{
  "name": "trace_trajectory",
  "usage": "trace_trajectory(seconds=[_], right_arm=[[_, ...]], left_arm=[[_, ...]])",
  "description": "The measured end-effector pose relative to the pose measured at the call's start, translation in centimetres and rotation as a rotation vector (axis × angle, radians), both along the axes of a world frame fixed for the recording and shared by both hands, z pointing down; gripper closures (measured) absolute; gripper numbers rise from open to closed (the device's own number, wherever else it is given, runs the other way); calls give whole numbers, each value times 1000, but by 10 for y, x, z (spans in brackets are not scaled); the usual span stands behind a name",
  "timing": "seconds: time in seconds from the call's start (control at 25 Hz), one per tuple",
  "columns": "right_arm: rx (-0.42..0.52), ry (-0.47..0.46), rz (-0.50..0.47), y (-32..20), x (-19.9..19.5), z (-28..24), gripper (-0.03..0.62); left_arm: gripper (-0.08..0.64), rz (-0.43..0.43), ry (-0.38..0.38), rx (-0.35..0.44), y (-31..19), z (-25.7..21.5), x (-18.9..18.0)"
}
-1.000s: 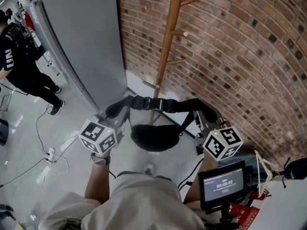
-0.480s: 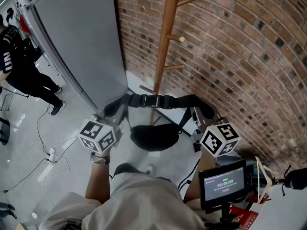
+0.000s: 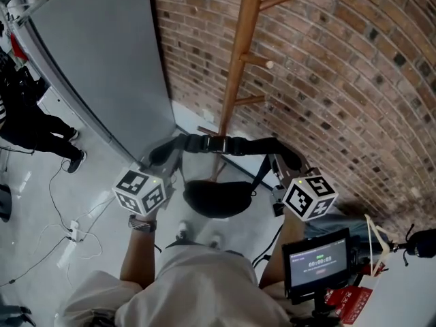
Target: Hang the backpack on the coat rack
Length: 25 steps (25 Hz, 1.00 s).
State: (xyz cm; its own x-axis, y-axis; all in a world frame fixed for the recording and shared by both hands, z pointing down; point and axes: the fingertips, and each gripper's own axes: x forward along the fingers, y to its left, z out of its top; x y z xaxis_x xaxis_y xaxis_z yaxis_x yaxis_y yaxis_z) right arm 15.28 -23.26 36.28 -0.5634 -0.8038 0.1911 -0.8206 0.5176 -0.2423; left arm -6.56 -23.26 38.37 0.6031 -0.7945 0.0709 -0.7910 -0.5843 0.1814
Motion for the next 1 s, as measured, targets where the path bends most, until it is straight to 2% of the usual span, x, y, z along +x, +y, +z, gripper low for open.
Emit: trace_trajectory(seconds=[0.52,1.0], right_arm=[[-89,-16,87,-29,-8,37,588],[-195,-13,115,-52,-4,80,588]], left_arm=[[555,73,-24,-87,-35,39,-6],[555,100,-45,-186,-57,84,-2]])
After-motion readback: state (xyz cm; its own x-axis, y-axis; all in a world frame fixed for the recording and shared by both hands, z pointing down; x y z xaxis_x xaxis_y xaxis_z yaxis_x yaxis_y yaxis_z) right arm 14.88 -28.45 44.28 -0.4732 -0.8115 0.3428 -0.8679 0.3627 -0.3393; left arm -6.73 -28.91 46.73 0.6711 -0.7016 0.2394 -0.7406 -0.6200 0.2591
